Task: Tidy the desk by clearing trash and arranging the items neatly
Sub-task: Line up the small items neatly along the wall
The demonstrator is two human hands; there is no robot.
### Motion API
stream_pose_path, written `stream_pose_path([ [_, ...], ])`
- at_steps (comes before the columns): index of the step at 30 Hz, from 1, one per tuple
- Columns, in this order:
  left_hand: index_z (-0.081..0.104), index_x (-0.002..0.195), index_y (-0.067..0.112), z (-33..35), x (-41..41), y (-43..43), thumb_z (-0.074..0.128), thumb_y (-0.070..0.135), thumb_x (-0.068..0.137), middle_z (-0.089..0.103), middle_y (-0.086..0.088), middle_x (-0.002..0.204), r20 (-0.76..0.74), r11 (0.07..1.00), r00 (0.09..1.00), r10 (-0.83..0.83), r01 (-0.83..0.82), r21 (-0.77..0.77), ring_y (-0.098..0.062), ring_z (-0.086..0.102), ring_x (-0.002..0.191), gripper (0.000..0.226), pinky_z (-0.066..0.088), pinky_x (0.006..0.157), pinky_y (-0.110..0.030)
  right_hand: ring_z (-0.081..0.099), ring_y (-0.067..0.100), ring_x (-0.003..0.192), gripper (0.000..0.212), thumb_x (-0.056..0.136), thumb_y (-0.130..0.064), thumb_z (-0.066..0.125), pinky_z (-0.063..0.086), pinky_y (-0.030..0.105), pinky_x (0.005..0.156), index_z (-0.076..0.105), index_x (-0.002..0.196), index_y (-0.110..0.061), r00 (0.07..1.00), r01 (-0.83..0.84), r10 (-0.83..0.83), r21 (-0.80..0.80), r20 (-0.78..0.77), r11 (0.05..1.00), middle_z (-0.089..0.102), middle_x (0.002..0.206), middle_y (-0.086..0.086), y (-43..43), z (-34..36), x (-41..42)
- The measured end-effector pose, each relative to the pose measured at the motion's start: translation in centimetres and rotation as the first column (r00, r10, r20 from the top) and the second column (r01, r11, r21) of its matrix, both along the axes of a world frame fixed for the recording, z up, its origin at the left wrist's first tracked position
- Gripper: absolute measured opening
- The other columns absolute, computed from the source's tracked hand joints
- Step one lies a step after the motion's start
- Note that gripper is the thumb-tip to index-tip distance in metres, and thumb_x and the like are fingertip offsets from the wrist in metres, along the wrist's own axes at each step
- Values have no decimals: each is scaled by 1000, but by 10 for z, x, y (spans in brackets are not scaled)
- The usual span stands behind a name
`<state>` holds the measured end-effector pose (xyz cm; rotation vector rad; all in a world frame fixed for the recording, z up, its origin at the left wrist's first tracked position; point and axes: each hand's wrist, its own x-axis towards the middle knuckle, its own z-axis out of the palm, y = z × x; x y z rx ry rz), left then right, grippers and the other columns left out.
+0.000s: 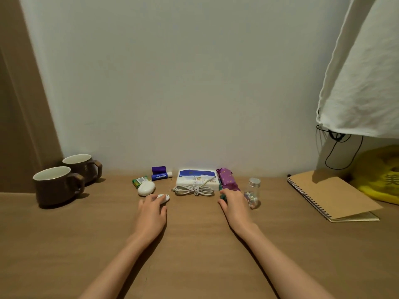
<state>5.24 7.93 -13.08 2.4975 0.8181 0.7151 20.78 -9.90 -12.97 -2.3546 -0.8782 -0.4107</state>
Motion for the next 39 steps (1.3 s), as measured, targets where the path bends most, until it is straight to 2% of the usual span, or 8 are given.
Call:
stream_pose_path([
  [7, 57, 127, 25, -2, 14, 0, 49, 25, 94, 49, -3, 136, 27, 997, 999, 44, -46, 57, -28, 39, 121, 34, 35, 100, -37, 57, 24, 98, 23, 91, -23, 61, 46, 32, 77, 62, 112, -14, 1000, 1, -1, 25, 7, 1000, 65, 102, 10, 6, -2, 10],
  [15, 61, 122, 23, -3, 28, -3, 54, 24, 90, 50, -8, 135, 110, 987, 990, 94, -107, 121, -30, 35, 119, 33, 34, 98, -42, 58, 22, 94, 27, 77, -18, 77, 48, 31, 76, 66, 101, -12, 997, -45, 36, 143, 65, 989, 64, 102, 4, 6, 1, 18],
  [19, 59, 124, 25, 2, 38, -5, 57, 20, 89, 50, -6, 135, 167, 983, 982, 87, -112, 148, -30, 36, 118, 36, 33, 96, -44, 46, 19, 121, 50, 78, -11, 74, 43, 27, 95, 57, 124, -14, 989, -80, 59, 158, 137, 984, 52, 127, 2, 8, 6, 19],
  [22, 56, 128, 25, 1, 45, -2, 56, 19, 89, 48, -6, 138, 168, 984, 985, 45, -73, 165, -30, 35, 124, 39, 32, 99, -45, 14, 22, 146, 66, 89, -9, 60, 19, 29, 114, 27, 147, -14, 996, -92, 90, 93, 29, 991, 20, 156, 7, 13, 5, 19],
  [24, 54, 130, 24, 0, 48, 1, 55, 19, 90, 47, -6, 141, 172, 985, 985, 21, -50, 164, -30, 33, 129, 40, 31, 103, -45, -5, 25, 148, 67, 95, -9, 46, 9, 32, 117, 10, 151, -11, 995, -70, 69, -1, -67, 998, -1, 161, 8, 14, 0, 19],
  [26, 52, 132, 23, -1, 50, 5, 53, 20, 92, 45, -7, 142, 172, 988, 985, 7, -33, 148, -30, 31, 133, 40, 28, 107, -45, -13, 27, 147, 66, 98, -9, 40, 7, 36, 118, 1, 151, -9, 992, -63, 55, -70, -117, 995, -9, 160, 10, 15, -4, 20],
  [35, 54, 131, 14, 1, 46, 18, 51, 13, 92, 51, -6, 136, 247, 992, 968, -53, 22, 124, -25, 37, 129, 39, 30, 108, -38, -13, 24, 147, 67, 99, -15, 44, 4, 30, 116, 3, 152, -11, 990, -86, 76, -73, -122, 994, -6, 161, 6, 18, -4, 25],
  [39, 57, 126, 16, 6, 34, 35, 55, 13, 89, 56, -5, 128, 301, 984, 950, 87, -129, 123, -26, 43, 119, 38, 38, 98, -41, -2, 20, 148, 60, 97, -15, 45, 9, 31, 117, 18, 151, -15, 990, -133, 133, -10, -41, 991, 9, 160, 2, 19, 10, 14],
])
